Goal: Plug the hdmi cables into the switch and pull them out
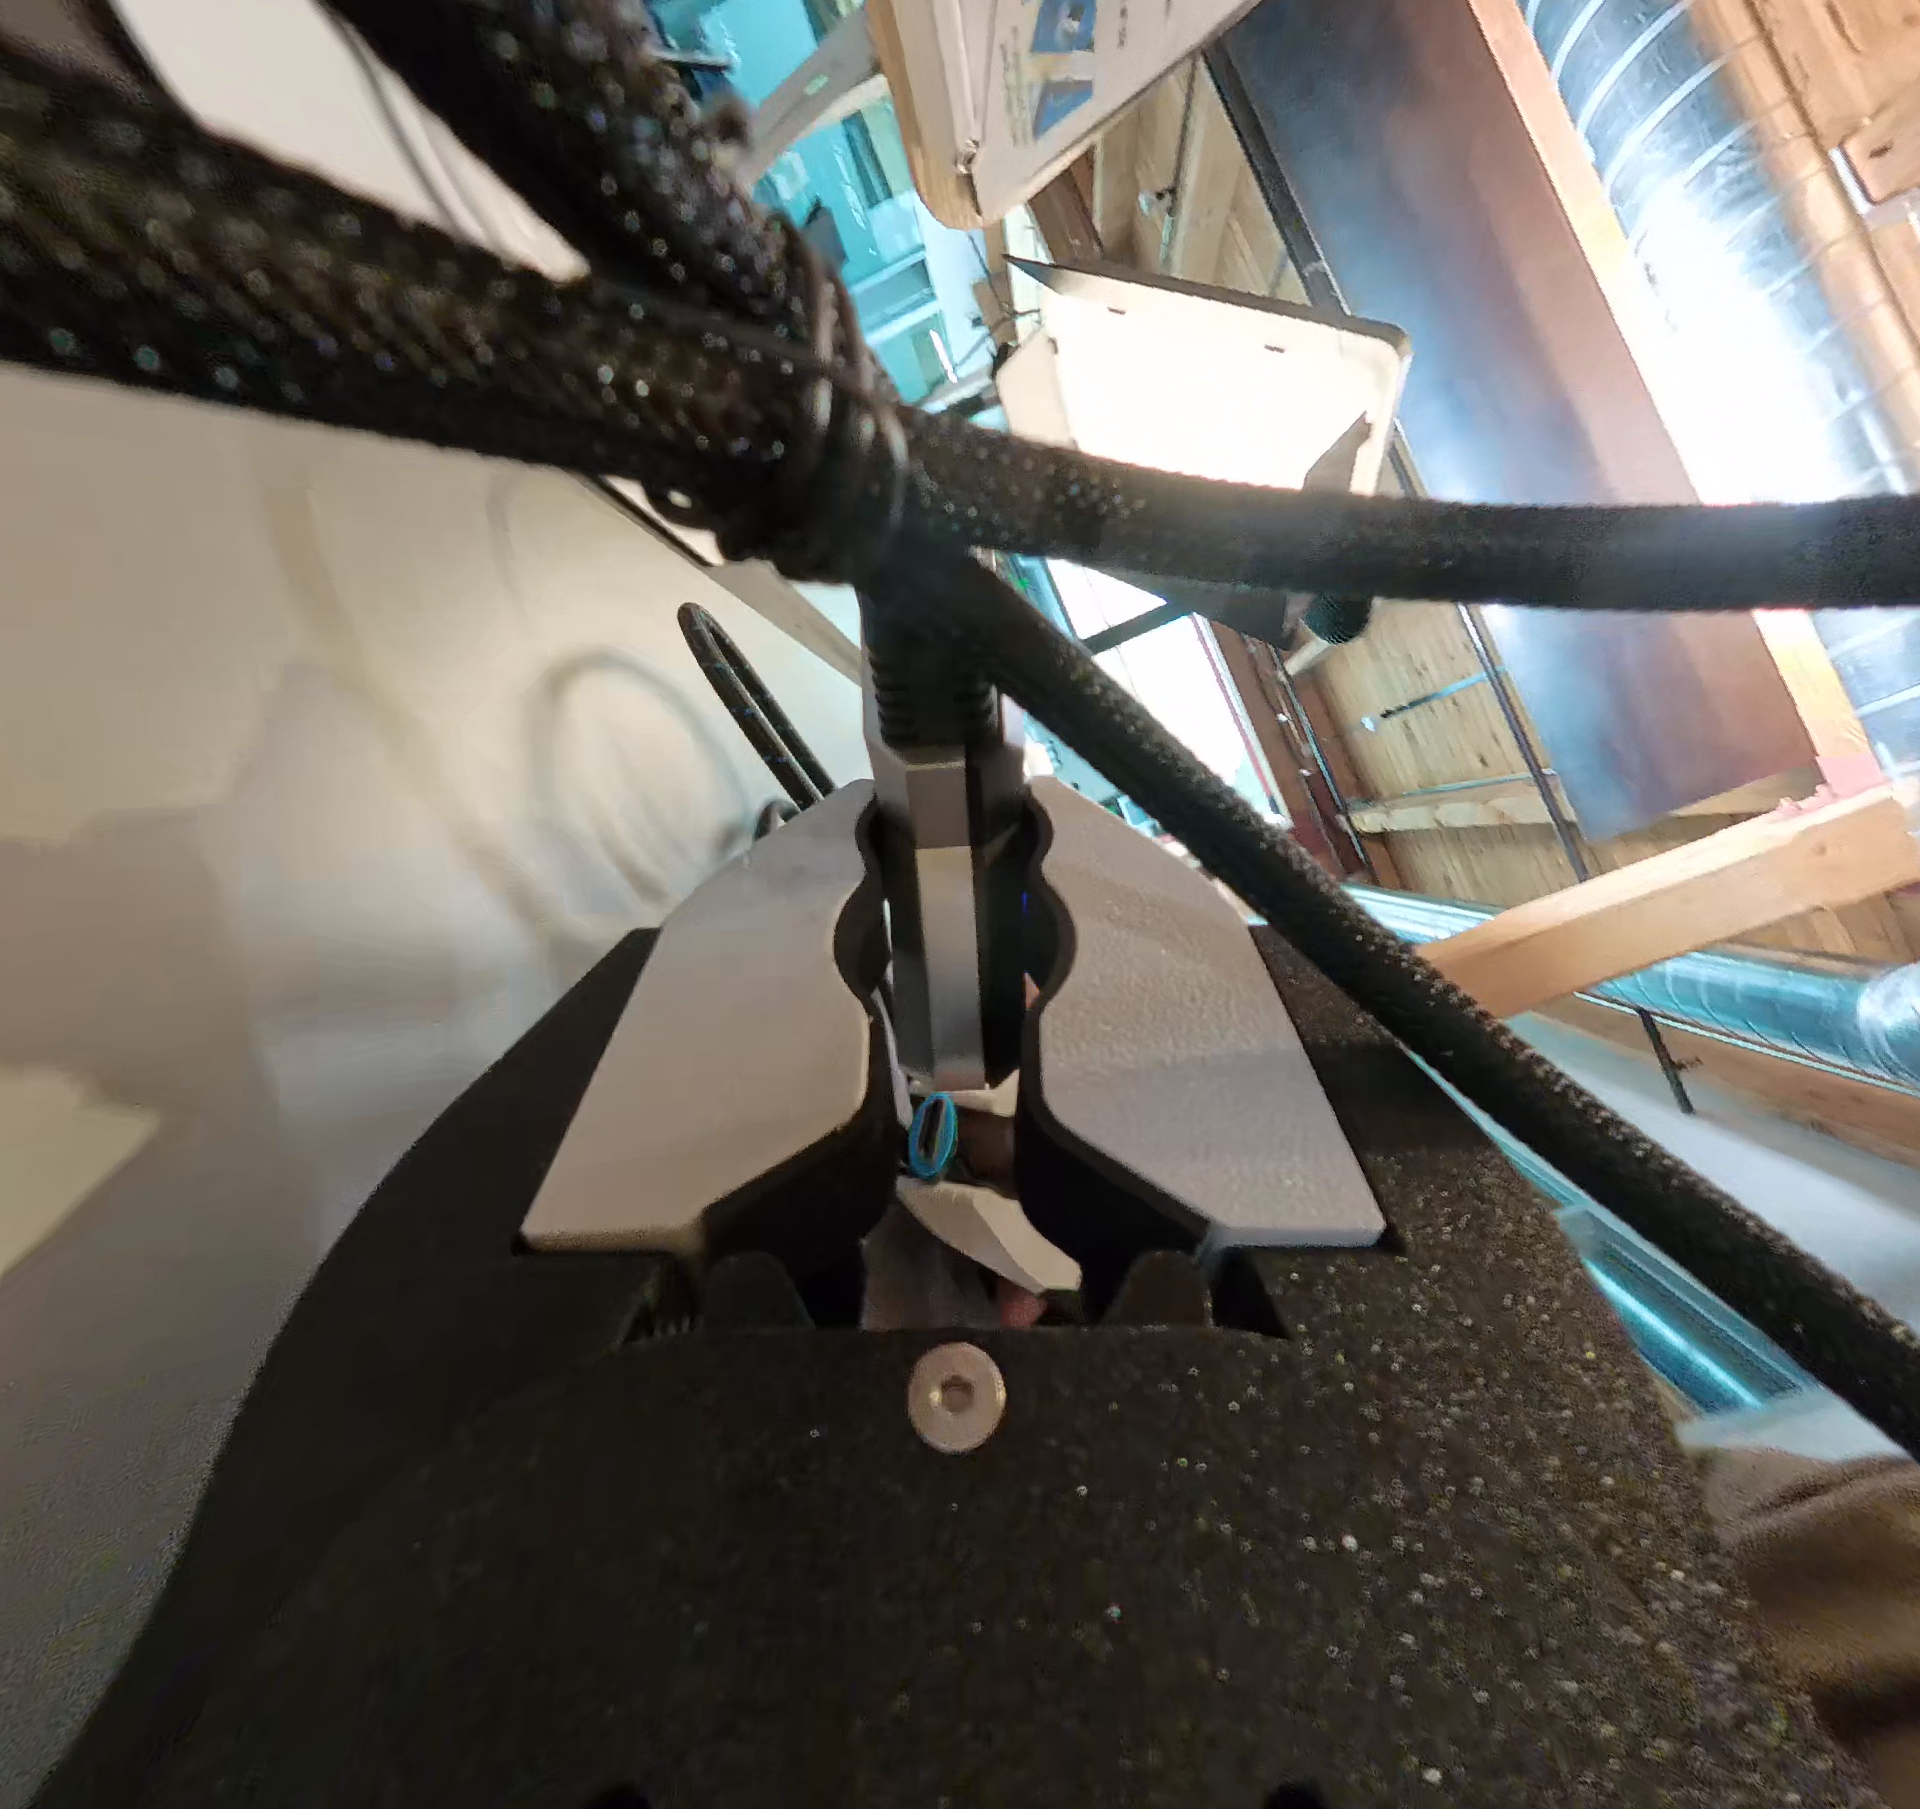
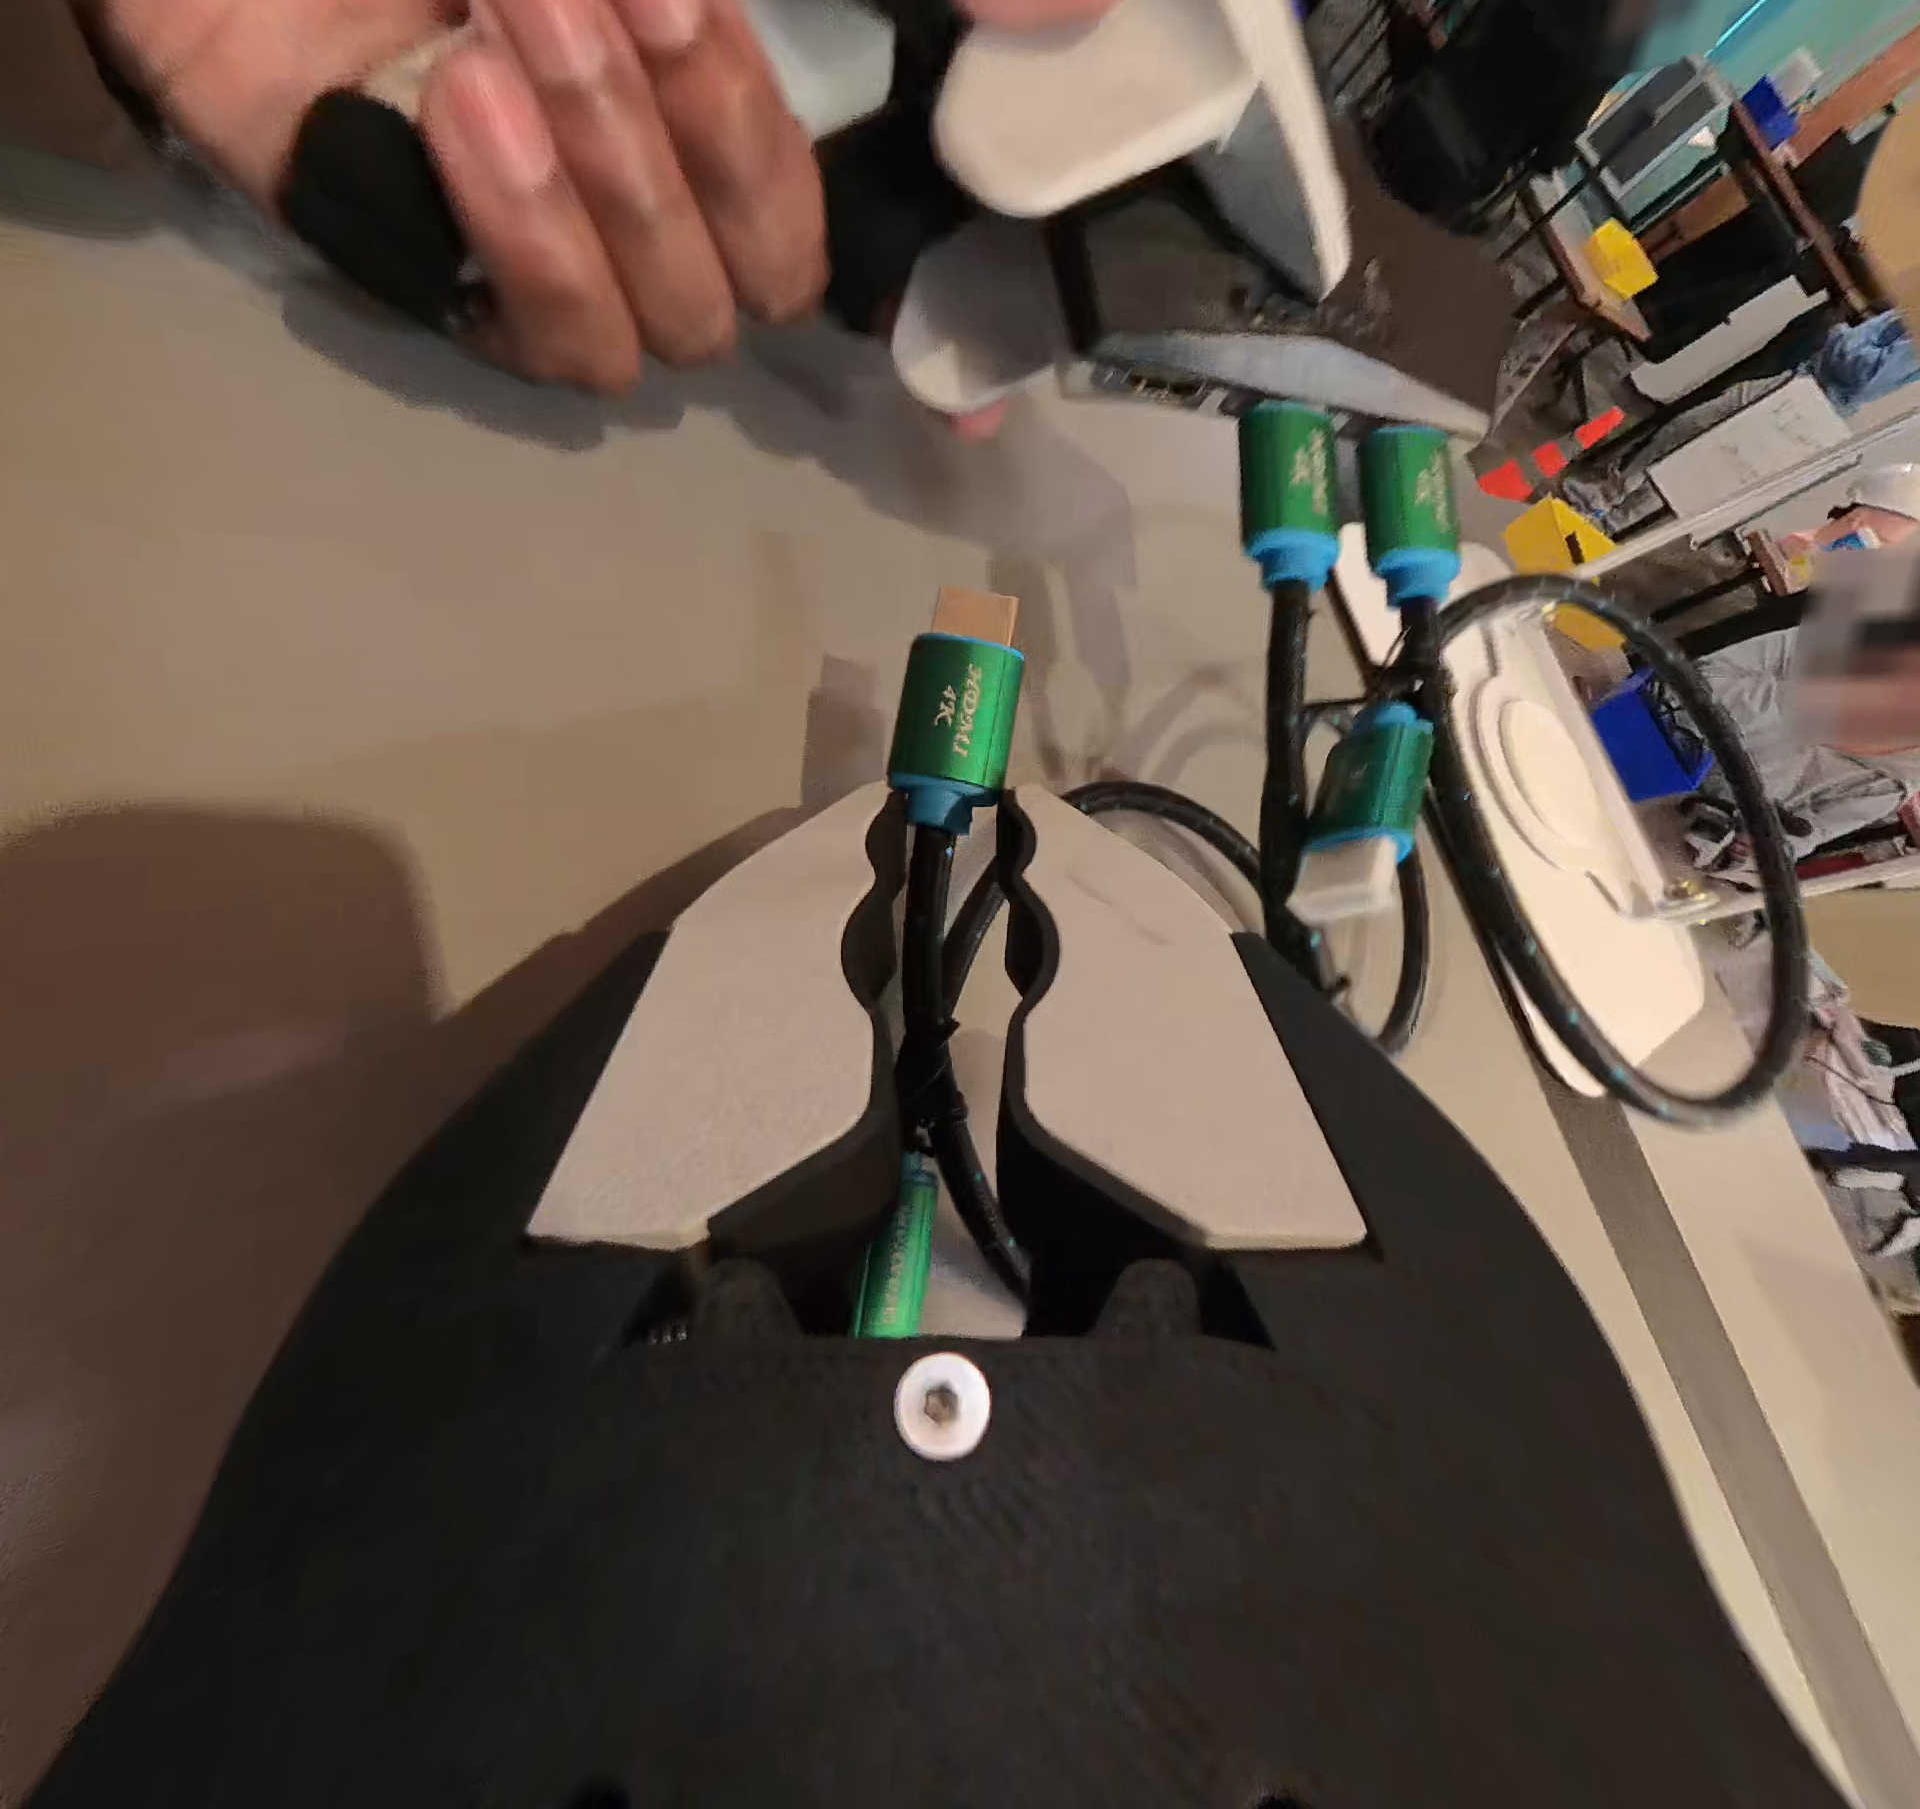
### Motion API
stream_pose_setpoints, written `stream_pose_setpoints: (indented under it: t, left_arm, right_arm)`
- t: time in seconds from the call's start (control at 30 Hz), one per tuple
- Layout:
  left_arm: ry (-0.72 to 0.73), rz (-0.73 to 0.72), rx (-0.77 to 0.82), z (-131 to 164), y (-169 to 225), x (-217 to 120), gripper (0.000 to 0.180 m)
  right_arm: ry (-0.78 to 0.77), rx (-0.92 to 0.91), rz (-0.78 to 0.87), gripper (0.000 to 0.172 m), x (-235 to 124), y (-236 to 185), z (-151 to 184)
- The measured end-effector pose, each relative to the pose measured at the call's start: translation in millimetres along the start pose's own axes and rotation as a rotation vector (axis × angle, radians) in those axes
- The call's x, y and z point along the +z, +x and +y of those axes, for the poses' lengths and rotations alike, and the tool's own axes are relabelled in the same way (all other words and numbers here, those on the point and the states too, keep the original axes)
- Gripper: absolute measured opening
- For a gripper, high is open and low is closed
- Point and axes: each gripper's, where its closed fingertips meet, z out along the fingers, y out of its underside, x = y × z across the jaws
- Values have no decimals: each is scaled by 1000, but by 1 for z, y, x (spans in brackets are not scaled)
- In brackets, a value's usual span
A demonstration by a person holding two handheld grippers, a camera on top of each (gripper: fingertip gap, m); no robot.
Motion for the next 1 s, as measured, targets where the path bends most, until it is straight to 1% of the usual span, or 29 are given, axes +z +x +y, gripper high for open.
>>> stream_pose_setpoints:
  t: [0.13, 0.23, 0.37, 0.53, 0.63, 0.8, 1.0]
  left_arm:
    - [-76, 46, 21, 11, 8, 6, 21]
    - [-107, 61, 34, 16, 11, 7, 22]
    - [-118, 64, 37, 17, 11, 8, 21]
    - [-125, 68, 89, 19, 14, 10, 21]
    - [-122, 49, 127, 21, 14, 11, 21]
    - [-110, 35, 177, 21, 16, 11, 21]
    - [-94, 47, 230, 18, 20, 10, 21]
  right_arm:
    - [87, 54, 28, 15, 5, 14, -16]
    - [116, 80, 35, 15, 7, 18, -21]
    - [95, 96, 65, 15, 9, 23, -18]
    - [102, 131, 63, 15, 7, 25, -19]
    - [101, 132, 104, 15, 6, 29, -19]
    - [55, 93, 181, 15, 10, 30, -17]
    - [61, 129, 173, 15, 10, 30, -20]
